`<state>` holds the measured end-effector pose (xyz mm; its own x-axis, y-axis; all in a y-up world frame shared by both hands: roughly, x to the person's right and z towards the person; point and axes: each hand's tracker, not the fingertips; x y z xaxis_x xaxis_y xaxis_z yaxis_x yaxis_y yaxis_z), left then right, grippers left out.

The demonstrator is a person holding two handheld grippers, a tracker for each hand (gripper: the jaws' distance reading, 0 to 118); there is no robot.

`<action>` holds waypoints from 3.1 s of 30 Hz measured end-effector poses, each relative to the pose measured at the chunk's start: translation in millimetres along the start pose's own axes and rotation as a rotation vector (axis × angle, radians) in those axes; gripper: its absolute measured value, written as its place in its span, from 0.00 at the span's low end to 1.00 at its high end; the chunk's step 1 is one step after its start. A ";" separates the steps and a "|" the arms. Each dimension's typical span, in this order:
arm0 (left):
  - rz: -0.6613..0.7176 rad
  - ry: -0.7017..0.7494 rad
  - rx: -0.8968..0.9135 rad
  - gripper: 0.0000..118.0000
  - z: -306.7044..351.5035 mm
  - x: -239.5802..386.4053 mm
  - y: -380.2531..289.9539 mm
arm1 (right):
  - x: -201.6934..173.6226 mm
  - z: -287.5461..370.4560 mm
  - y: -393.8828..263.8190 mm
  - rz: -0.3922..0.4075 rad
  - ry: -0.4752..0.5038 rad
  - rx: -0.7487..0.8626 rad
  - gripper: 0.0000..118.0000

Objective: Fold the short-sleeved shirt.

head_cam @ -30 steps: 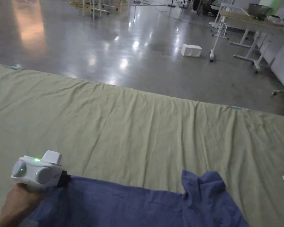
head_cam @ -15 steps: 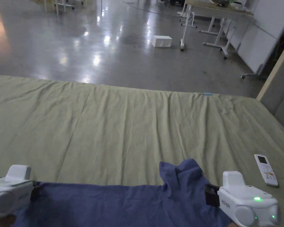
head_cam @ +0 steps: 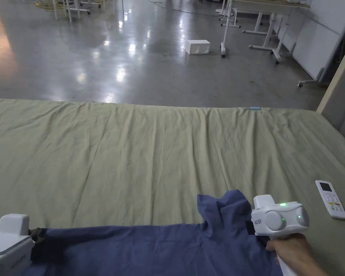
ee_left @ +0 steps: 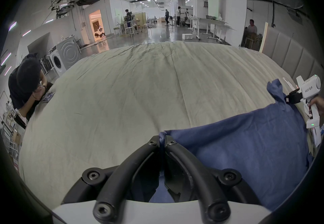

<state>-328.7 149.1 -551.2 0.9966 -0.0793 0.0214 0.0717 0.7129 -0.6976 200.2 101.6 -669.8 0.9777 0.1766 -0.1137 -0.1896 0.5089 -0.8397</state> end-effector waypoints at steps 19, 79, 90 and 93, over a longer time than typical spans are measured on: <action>-0.004 0.014 0.171 0.04 88.2 -11.1 31.1 | 2.8 158.7 -9.0 -0.022 -0.064 0.402 0.00; -0.027 0.113 0.579 0.04 257.9 -43.0 322.3 | 42.8 433.4 156.7 -0.006 -0.285 0.957 0.00; 0.036 0.075 0.556 0.04 321.8 -33.5 147.5 | 36.1 443.8 30.4 0.036 -0.264 0.936 0.00; 0.051 0.060 0.504 0.04 296.6 -55.3 122.3 | 31.5 439.9 -4.1 0.042 -0.231 0.911 0.00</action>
<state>-363.1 447.3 -425.2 0.9964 -0.0644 -0.0550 0.0477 0.9634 -0.2639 192.0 475.7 -436.3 0.9448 0.3228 0.0556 -0.3175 0.9442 -0.0874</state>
